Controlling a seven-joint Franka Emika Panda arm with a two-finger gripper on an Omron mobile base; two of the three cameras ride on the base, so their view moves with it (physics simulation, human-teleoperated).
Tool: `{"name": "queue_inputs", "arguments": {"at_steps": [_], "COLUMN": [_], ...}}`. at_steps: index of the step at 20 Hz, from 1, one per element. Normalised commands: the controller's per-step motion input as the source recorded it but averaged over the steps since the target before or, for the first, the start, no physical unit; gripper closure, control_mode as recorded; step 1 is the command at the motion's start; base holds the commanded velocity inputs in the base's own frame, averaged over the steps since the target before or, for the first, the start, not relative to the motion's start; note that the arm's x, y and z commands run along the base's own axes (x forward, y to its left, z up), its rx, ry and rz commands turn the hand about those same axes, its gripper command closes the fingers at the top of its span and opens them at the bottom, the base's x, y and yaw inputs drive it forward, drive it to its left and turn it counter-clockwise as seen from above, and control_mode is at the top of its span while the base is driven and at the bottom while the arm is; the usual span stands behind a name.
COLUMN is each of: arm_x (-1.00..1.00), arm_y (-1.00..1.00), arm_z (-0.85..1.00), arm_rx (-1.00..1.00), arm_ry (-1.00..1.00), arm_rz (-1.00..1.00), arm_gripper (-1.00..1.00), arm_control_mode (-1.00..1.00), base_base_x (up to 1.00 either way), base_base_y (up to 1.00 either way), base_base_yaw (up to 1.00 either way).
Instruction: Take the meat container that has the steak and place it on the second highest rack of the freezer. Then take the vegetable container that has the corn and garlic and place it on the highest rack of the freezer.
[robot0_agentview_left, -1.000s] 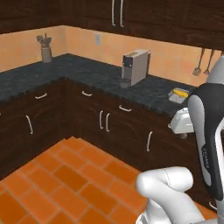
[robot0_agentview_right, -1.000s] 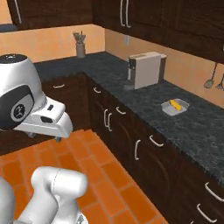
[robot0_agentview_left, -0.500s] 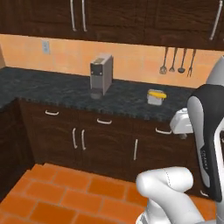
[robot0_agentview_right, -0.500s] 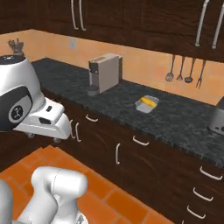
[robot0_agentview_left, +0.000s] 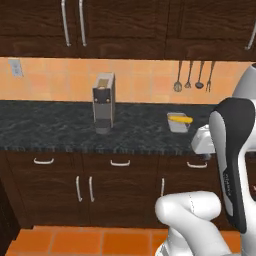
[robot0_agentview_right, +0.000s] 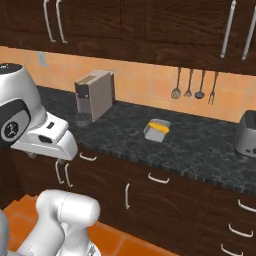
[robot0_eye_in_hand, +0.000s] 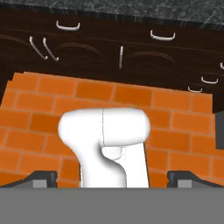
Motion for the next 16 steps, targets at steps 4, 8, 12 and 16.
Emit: {"name": "queue_inputs", "arguments": {"at_steps": [4,8,12,16], "arm_x": [0.00,0.00,0.00,0.00], "arm_y": [0.00,0.00,0.00,0.00], "arm_z": [0.00,0.00,0.00,0.00], "arm_rx": [0.00,0.00,0.00,0.00], "arm_ry": [0.00,0.00,0.00,0.00], "arm_rz": [0.00,0.00,0.00,0.00], "arm_gripper": [-1.00,-1.00,-1.00,-1.00], "arm_control_mode": [1.00,1.00,1.00,1.00], "base_base_x": [0.83,0.39,0.31,0.60], "base_base_y": [0.06,0.28,0.56,0.34], "base_base_yaw": [-0.38,-0.46,-0.37,-0.03]}}
